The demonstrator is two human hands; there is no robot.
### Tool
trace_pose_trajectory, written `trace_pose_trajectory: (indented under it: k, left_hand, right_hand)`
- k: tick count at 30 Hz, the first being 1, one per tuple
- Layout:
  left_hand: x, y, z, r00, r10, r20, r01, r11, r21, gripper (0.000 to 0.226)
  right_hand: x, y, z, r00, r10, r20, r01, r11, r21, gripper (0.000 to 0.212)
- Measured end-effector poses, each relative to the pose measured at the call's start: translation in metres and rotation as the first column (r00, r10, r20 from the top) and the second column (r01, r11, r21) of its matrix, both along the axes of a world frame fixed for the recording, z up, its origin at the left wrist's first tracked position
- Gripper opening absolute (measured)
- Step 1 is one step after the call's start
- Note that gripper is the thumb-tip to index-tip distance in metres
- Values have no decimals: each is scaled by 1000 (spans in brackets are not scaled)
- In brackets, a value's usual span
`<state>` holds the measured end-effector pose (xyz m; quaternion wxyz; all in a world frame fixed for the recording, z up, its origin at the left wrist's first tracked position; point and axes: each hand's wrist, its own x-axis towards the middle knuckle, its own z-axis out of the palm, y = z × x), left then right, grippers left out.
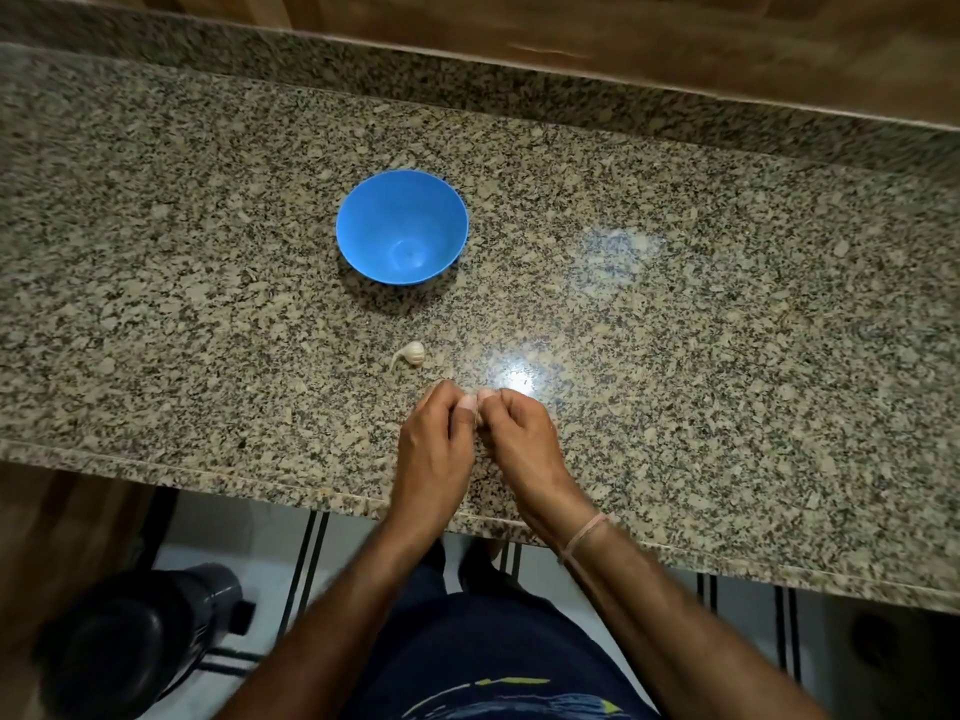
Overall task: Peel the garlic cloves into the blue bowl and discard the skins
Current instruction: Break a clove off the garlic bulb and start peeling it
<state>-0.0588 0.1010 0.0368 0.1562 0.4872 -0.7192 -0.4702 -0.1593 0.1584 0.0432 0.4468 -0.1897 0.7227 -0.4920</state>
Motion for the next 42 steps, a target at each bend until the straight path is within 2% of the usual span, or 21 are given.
trace_pose_trajectory:
  k: [2, 3, 5, 7, 9, 11, 13, 14, 16, 18, 19, 21, 23, 26, 30, 34, 35, 37, 39, 41, 42]
  left_hand:
    - [4, 0, -6, 990, -86, 114, 118, 942, -315, 20]
    - [4, -2, -6, 988, -106, 109, 135, 943, -305, 20]
    - [4, -5, -5, 999, -37, -23, 38, 998, 42, 25]
    - [4, -8, -3, 978, 146, -149, -47, 850, 524, 27]
    - [2, -7, -2, 969, 202, -139, -76, 788, 611, 28]
    - [3, -2, -5, 998, 49, -43, -39, 977, 209, 26]
    - [8, 1, -8, 997, -41, 65, 54, 976, -211, 23]
    - [8, 1, -10, 997, -38, 65, 53, 968, -245, 23]
    - [5, -1, -11, 998, 53, -42, -50, 996, 70, 26]
    - [3, -6, -10, 946, 275, -174, -115, 783, 611, 27]
    - [3, -7, -7, 932, 324, -165, -112, 687, 718, 29]
    - [4, -4, -6, 976, 195, -95, -107, 815, 570, 30]
    - [6, -1, -7, 998, 59, 27, -62, 987, 150, 25]
    - [7, -2, -11, 999, 20, 43, -19, 999, -44, 17]
    - [7, -5, -9, 997, 29, 77, -24, 998, -62, 13]
    - [5, -9, -12, 963, 261, -69, -201, 862, 466, 19]
    - [5, -8, -13, 955, 285, -88, -205, 841, 500, 18]
    - [6, -7, -13, 973, 224, -57, -191, 917, 349, 14]
    - [7, -5, -8, 986, 166, -13, -163, 978, 131, 9]
    - [9, -6, -8, 986, 163, -24, -161, 984, 80, 8]
    - [10, -7, -10, 984, 179, -28, -174, 977, 125, 10]
  right_hand:
    - [-2, -2, 0, 920, -53, 387, 22, 996, 84, 33]
    - [-2, -2, 1, 900, -59, 433, 14, 994, 106, 33]
    - [2, 2, -2, 989, 24, 146, -33, 998, 57, 34]
    - [2, 6, -6, 932, 128, -339, -134, 991, 5, 34]
    - [1, 7, -7, 895, 141, -423, -167, 986, -25, 32]
    - [-4, 3, -7, 995, 77, -64, -77, 997, 9, 29]
    - [-5, -1, -4, 913, -22, 408, -17, 996, 92, 27]
    - [-4, -3, -2, 886, -42, 462, -10, 994, 110, 27]
    - [2, 0, -4, 987, 43, 155, -50, 998, 45, 31]
    - [3, 5, -8, 922, 143, -360, -163, 986, -25, 32]
    - [3, 5, -11, 877, 149, -457, -192, 980, -48, 31]
    - [2, 2, -15, 931, 113, -346, -135, 990, -37, 33]
    - [-1, 0, -18, 999, 30, 29, -31, 999, 33, 33]
    - [-3, -1, -16, 925, -16, 379, -32, 992, 118, 27]
    - [0, -1, -12, 964, -3, 267, -21, 996, 88, 28]
    - [3, 0, -10, 991, 92, -97, -92, 996, 4, 33]
    - [3, 0, -11, 982, 111, -152, -111, 994, 9, 33]
    - [3, -3, -14, 997, 64, -50, -62, 997, 49, 33]
    - [2, -6, -16, 967, -30, 254, 9, 997, 83, 32]
    - [2, -6, -17, 912, -57, 406, 24, 996, 88, 32]
    - [3, -7, -16, 929, -47, 367, 20, 997, 76, 33]
